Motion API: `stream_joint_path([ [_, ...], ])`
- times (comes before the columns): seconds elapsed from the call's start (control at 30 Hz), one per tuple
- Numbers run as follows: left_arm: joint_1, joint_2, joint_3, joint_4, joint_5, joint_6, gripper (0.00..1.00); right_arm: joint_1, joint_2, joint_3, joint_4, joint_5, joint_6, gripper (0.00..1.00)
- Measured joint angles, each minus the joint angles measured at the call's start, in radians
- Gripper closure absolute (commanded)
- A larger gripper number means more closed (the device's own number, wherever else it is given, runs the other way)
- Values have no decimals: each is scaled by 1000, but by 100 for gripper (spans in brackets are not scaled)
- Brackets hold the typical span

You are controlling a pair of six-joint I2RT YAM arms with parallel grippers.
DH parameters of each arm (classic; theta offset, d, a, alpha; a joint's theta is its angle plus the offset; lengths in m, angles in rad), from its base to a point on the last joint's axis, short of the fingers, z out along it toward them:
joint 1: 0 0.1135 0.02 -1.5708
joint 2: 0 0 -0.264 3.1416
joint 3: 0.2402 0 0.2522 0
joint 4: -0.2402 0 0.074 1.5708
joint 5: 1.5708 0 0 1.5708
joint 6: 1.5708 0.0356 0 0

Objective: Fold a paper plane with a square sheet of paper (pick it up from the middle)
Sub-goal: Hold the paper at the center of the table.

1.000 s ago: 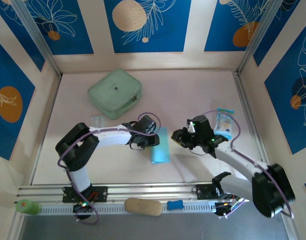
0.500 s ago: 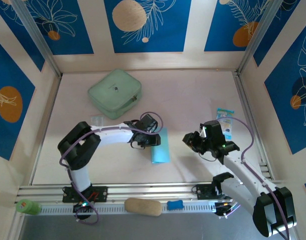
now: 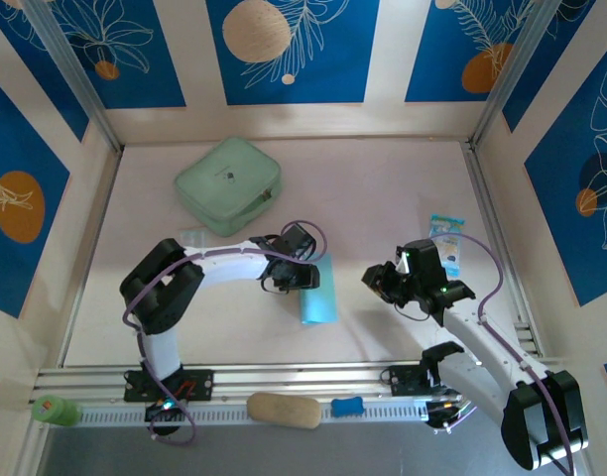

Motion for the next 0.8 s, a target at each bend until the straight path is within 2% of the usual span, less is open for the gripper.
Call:
stream_joint_path([
  [0.8,0,14,19,-23,0,23,47,-2,7,-19,4,-20,0,71],
])
